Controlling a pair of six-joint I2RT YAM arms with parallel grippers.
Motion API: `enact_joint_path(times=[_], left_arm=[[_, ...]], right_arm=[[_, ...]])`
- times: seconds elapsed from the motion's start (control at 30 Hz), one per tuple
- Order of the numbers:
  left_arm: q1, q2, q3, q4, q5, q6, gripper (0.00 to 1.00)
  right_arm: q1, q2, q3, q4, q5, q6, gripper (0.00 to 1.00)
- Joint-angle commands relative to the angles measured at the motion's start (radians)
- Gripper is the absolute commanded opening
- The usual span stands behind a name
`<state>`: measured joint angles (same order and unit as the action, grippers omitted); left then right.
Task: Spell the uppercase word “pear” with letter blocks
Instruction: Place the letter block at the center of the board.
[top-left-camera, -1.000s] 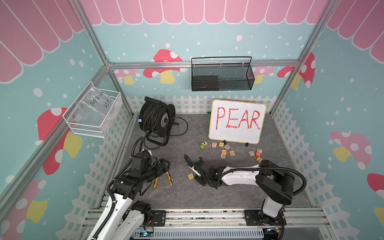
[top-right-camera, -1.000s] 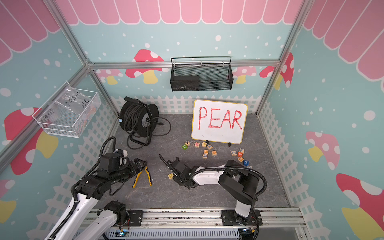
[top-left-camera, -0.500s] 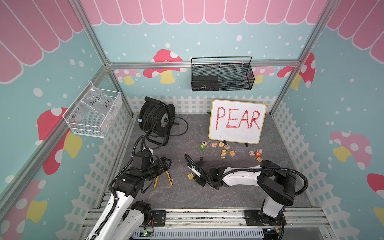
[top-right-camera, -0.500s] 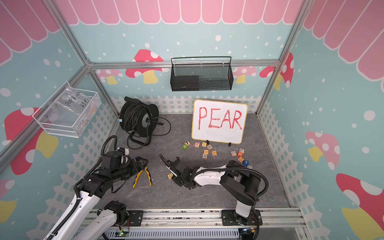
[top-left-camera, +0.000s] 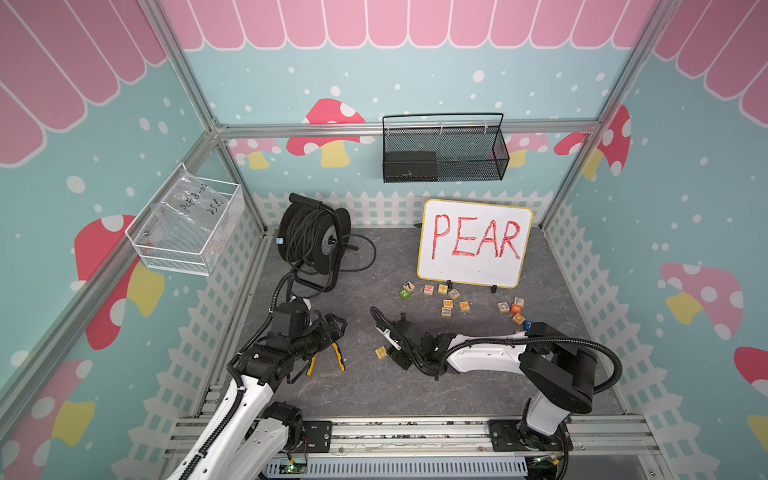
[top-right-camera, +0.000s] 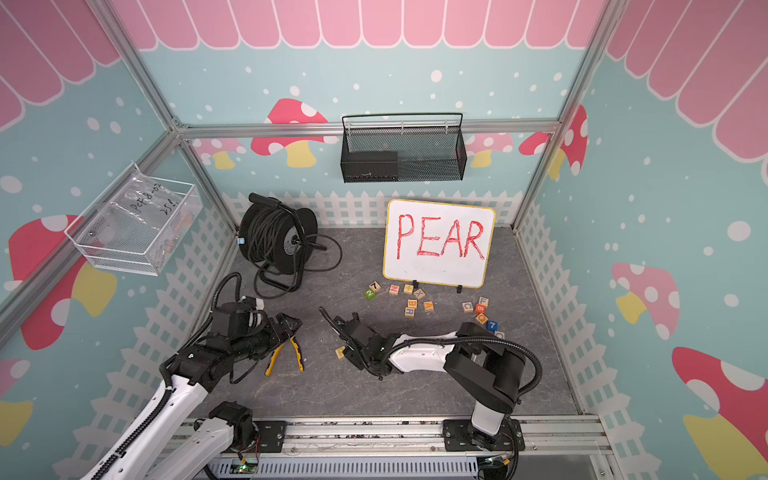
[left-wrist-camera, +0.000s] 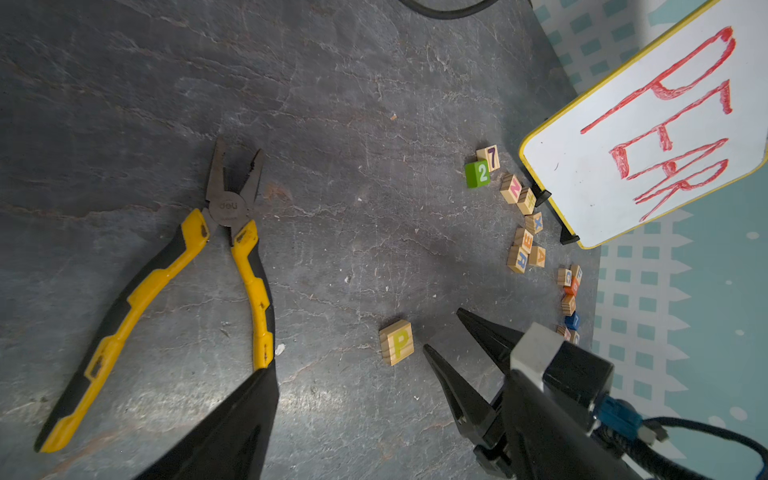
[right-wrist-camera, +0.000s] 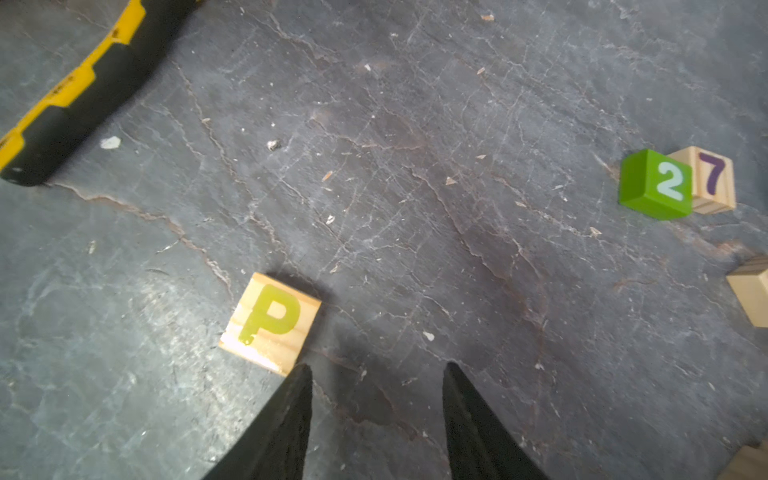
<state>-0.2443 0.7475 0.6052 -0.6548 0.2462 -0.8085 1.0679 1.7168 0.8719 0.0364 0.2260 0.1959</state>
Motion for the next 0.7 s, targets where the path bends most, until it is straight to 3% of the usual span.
enact_joint_path(times=[0.0, 0.67], left_arm=[[0.005, 0.007, -0.029, 0.059, 0.031, -0.040, 0.87], [0.004, 0.114, -0.041, 0.158, 0.059, -0.061, 0.87]], right_arm=[[0.002, 0.043, 0.029, 0.021, 0.020, 0.016, 0.53], [0.036, 0.030, -0.013, 0.028, -0.005, 0.064, 0.53]])
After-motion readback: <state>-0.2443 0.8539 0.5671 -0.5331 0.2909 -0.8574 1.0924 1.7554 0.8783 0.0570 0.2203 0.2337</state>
